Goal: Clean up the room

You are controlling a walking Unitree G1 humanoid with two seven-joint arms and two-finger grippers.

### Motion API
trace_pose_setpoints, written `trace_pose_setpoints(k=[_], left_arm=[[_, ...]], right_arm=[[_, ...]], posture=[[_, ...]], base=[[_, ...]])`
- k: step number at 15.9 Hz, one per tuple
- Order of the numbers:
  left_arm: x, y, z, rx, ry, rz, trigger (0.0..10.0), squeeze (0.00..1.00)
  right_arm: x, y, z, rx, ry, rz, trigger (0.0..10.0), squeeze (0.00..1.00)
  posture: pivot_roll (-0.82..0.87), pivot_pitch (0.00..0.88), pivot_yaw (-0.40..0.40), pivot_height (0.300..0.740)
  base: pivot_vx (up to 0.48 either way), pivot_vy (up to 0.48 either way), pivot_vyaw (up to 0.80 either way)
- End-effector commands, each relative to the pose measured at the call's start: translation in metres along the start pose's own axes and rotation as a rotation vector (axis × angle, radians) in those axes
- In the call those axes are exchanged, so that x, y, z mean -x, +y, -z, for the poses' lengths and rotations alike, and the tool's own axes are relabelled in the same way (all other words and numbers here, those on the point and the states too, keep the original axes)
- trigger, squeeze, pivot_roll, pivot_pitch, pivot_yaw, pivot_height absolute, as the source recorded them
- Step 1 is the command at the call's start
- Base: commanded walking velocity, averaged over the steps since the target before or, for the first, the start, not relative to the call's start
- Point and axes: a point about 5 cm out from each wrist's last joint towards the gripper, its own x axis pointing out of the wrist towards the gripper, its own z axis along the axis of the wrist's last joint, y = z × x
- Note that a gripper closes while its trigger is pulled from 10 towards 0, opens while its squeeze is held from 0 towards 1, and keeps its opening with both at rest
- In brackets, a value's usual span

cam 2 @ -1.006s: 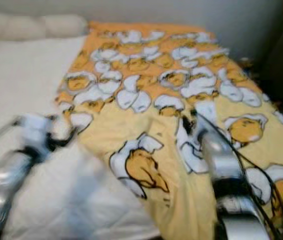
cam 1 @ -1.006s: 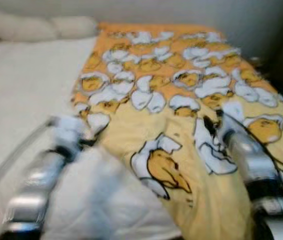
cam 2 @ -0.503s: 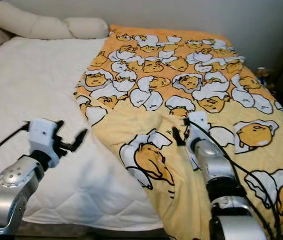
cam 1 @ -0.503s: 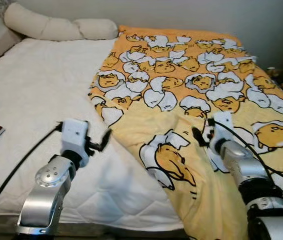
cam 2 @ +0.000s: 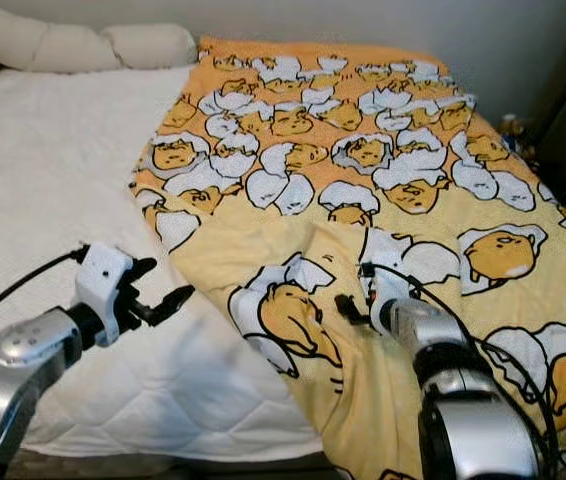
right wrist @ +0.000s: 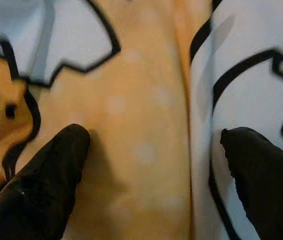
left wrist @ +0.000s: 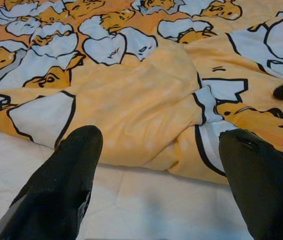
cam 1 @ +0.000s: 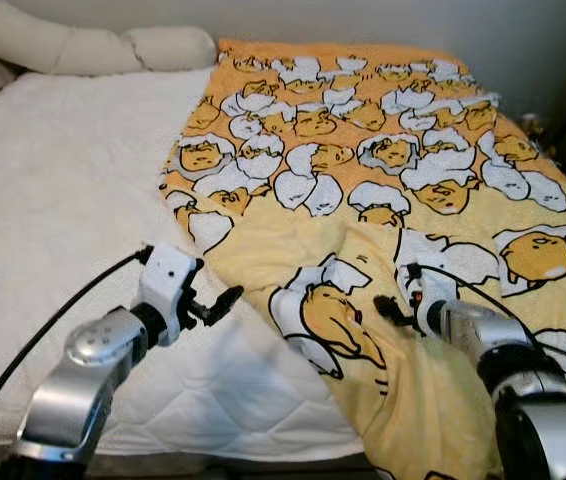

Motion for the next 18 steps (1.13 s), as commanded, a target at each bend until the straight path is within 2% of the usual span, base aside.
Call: trace_pose_setpoints(k=[1,2,3,4,5,13,18], left_arm=[[0.0015,0.0010,-0.0016,-0.008,0.014,0.010,10.0,0.00],[0.0025,0.0003,-0.0017,-0.013,0.023,0.017,10.0,0.00],[0.0030,-0.0006,-0.0018,-0.012,0.026,0.021,10.0,0.00],[0.0032,-0.0008,-0.0018,-0.012,0.027,0.022,10.0,0.00],[0.0038,-0.0012,-0.0021,-0.011,0.028,0.023,10.0,0.00],[0.0043,-0.0008,-0.0036,-0.010,0.024,0.009,10.0,0.00],[0.0051,-0.0024,-0.0034,-0.013,0.029,0.030,10.0,0.00]], right_arm=[[0.0021,-0.0053,0.0018,0.017,0.052,0.018,10.0,0.00],[0.0041,-0.0107,0.0020,0.007,0.074,0.036,10.0,0.00],[0.0053,-0.0130,0.0021,-0.013,0.085,0.034,7.9,0.00],[0.0056,-0.0133,0.0020,-0.018,0.088,0.029,7.9,0.00],[0.0061,-0.0123,0.0017,-0.038,0.097,0.000,0.0,0.00],[0.0056,-0.0077,0.0000,-0.085,0.088,-0.070,0.0,0.00],[0.0047,-0.0054,-0.0007,-0.077,0.057,-0.100,0.0,0.00]], posture=[[0.08,0.000,0.019,0.740],[0.08,0.000,0.016,0.740],[0.08,0.000,0.010,0.740],[0.08,0.000,0.007,0.740],[0.08,0.000,0.001,0.740],[0.09,0.000,-0.003,0.740],[0.08,0.000,-0.001,0.740]], base=[[0.000,0.000,0.00],[0.000,0.000,0.00],[0.000,0.000,0.00],[0.000,0.000,0.00],[0.000,0.000,0.00],[0.000,0.000,0.00],[0.000,0.000,0.00]])
